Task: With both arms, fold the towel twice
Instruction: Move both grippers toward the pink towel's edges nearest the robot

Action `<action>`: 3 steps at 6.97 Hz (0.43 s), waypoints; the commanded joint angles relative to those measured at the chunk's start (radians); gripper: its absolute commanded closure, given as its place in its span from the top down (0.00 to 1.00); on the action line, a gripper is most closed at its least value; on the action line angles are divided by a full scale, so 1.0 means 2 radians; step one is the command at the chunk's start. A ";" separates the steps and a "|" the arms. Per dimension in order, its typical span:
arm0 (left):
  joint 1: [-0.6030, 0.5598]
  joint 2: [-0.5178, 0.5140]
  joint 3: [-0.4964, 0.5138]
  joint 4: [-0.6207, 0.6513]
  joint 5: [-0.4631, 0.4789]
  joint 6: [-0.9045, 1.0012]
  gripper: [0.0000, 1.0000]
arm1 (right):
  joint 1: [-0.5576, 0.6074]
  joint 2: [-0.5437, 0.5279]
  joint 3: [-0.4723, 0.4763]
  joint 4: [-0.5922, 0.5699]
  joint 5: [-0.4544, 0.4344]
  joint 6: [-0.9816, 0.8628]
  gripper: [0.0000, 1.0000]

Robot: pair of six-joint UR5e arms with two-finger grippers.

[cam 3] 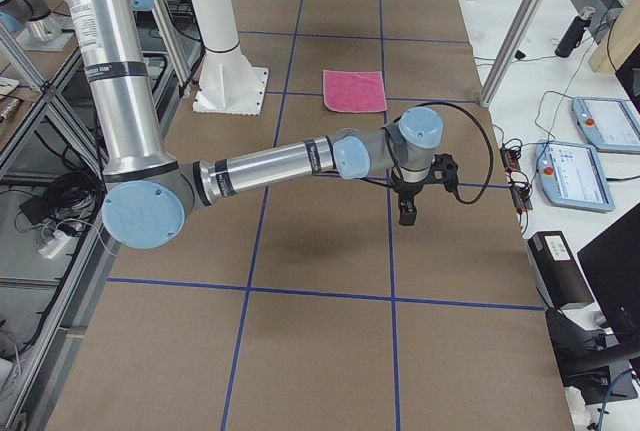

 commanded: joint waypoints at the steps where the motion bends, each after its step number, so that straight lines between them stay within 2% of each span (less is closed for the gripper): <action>1: 0.119 -0.018 -0.007 -0.121 0.000 -0.199 1.00 | -0.085 0.055 0.003 0.039 -0.015 0.112 1.00; 3: 0.162 -0.027 -0.003 -0.258 -0.002 -0.389 1.00 | -0.145 0.063 0.018 0.043 -0.013 0.231 1.00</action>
